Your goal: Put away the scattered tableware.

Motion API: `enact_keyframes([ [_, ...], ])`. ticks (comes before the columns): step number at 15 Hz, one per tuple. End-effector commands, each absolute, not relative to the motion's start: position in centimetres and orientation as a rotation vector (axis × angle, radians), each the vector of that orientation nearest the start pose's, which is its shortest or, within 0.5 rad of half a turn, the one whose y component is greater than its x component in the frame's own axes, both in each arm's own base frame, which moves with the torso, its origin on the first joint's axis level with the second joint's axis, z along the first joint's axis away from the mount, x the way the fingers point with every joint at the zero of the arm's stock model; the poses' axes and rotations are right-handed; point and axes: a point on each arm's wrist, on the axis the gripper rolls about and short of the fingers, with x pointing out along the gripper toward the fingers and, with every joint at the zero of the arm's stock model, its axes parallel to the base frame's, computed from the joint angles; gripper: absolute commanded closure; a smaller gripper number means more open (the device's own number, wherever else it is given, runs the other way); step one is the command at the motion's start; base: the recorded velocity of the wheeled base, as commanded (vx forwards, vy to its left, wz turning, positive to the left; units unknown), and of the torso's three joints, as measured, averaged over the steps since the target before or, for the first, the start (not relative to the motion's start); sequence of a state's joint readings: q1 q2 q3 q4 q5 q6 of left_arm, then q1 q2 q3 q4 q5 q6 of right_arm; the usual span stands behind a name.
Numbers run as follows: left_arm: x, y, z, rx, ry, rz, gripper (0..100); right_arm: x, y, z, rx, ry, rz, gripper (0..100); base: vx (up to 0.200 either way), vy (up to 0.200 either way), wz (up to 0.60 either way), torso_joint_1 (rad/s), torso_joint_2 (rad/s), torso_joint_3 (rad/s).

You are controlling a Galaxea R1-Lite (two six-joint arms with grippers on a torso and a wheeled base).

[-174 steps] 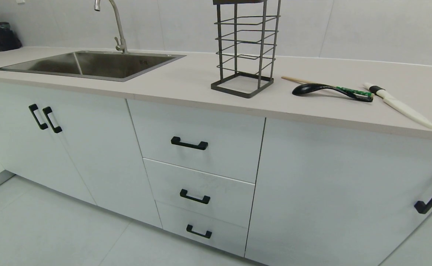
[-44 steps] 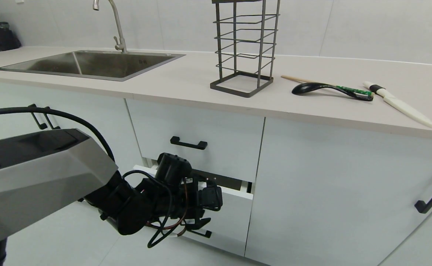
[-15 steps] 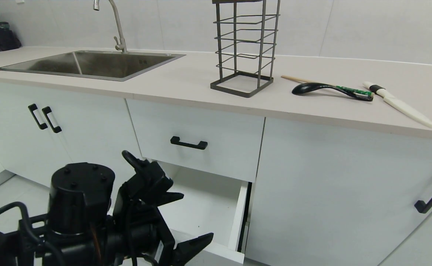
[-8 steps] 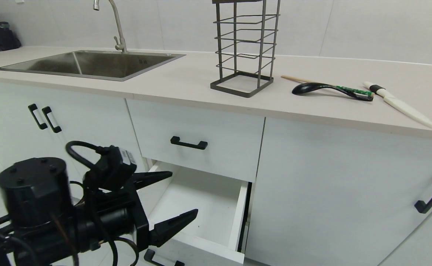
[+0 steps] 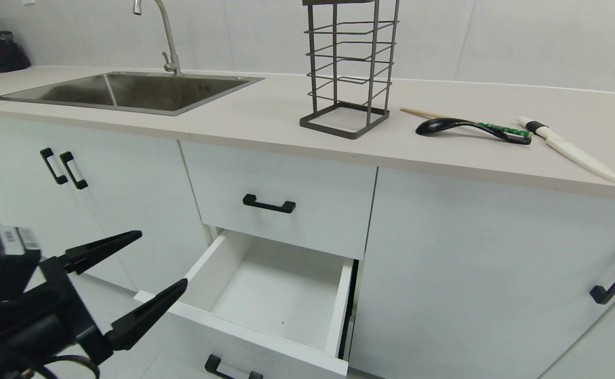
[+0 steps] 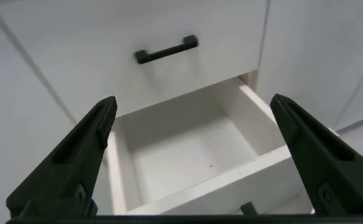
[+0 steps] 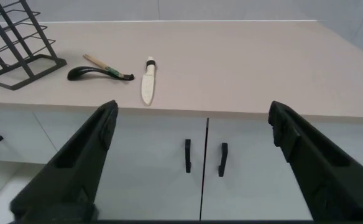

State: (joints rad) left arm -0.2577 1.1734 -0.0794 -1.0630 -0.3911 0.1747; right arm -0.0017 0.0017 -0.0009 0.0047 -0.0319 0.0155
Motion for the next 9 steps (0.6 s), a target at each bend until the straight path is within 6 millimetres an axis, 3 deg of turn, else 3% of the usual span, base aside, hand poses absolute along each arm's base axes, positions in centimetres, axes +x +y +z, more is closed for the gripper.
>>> enact_keyframes([
  [1, 9.1, -2.5, 15.1, 0.190, -0.101, -0.566, 0, -2.3, -0.1, 7.5, 0.015, 0.007, -0.034, 100, 0.000, 0.000, 0.00, 0.000, 0.00, 0.000],
  [9, 1.9, -1.0, 13.7, 0.201, -0.185, -0.453, 0, -2.3, -0.1, 7.5, 0.015, 0.007, -0.034, 100, 0.000, 0.000, 0.00, 0.000, 0.00, 0.000],
])
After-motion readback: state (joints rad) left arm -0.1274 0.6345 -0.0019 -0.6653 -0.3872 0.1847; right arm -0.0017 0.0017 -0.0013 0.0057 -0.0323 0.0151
